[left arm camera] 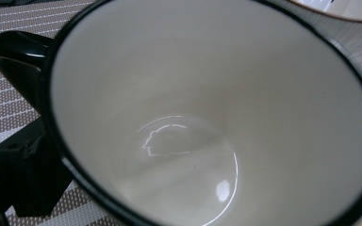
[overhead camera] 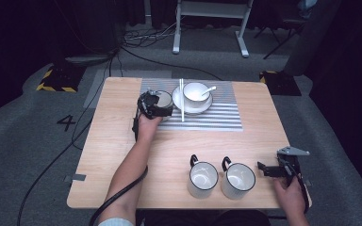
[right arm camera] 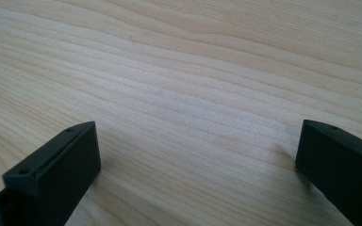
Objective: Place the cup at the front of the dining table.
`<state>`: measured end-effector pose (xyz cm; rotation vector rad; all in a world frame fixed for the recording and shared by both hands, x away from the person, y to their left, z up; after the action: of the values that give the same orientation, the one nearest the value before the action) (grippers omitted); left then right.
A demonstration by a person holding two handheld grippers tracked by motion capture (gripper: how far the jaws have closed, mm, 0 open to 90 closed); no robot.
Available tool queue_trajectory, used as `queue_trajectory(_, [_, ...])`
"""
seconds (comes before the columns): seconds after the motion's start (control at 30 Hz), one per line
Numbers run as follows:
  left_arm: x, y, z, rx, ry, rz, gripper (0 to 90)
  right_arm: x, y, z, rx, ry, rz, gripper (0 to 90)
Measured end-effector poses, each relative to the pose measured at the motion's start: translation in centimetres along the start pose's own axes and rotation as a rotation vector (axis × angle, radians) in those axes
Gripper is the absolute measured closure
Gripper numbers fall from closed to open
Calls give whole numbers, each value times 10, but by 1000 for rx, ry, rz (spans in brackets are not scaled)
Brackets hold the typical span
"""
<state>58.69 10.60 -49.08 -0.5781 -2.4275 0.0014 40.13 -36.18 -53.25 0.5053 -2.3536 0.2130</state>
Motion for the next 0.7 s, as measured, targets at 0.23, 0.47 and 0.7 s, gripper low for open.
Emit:
queue_trajectory(0.23, [24, 0, -1, -20, 6, -16, 0, 0, 0, 0, 0, 0, 0, 4])
queue_trajectory(0.47, [55, -5, 1, -27, -51, 13, 0, 0, 0, 0, 2, -2, 4, 4])
queue_trajectory(0.7, [87, -12, 4, -52, -72, 40, 0, -1, 1, -1, 3, -3, 7, 4])
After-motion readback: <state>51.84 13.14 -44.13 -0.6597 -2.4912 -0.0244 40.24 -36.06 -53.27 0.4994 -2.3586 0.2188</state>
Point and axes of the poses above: each handheld gripper's, and its own axes: x roughly backward along the jaws, z roughly out of its underside, y roughly to its left, the point moved 4 cm from there along -x, roughly forward along the jaws, and after that the axes turned 2 degrees about -y, right-handed, at the moved point
